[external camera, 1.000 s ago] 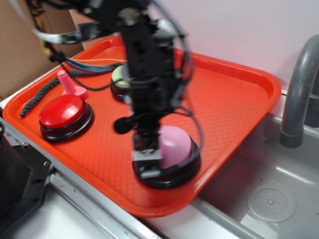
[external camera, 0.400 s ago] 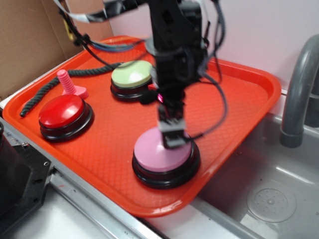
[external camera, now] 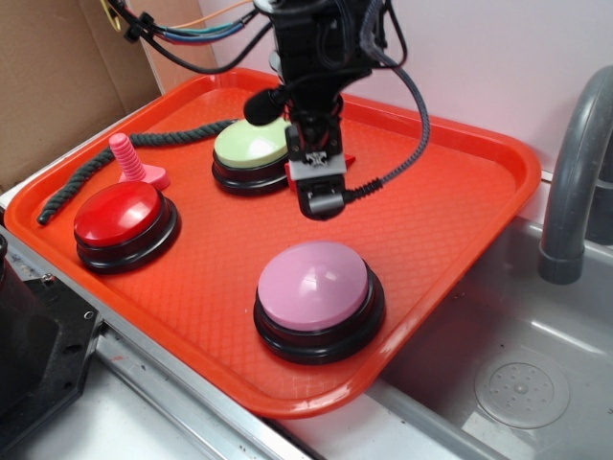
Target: Push the pink button.
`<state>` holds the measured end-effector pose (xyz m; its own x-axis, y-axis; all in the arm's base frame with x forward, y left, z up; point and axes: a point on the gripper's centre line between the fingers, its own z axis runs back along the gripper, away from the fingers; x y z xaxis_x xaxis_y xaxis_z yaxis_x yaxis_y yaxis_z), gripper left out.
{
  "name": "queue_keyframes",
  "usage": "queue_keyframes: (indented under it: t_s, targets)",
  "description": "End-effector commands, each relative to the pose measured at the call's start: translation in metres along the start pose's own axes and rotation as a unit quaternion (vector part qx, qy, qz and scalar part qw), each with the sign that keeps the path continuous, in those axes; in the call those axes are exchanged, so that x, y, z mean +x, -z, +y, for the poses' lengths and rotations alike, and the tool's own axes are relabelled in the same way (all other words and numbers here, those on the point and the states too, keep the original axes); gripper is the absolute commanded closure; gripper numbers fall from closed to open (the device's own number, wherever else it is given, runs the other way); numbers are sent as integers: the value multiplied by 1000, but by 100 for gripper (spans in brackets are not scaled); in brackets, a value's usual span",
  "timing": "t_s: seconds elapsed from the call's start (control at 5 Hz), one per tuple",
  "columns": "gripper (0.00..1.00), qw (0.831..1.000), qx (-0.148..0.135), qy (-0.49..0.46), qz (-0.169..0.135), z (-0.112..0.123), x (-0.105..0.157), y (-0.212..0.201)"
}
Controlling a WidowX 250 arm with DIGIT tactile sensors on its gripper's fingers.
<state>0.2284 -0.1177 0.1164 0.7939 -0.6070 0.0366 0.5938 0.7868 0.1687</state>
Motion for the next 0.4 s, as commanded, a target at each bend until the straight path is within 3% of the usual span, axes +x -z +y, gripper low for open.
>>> queue_keyframes:
  t_s: [0.0,0.2]
  targets:
    - [0,999,2,-14,-43,-10,16,-29]
    - [0,999,2,-16,-45,-16,17,-38]
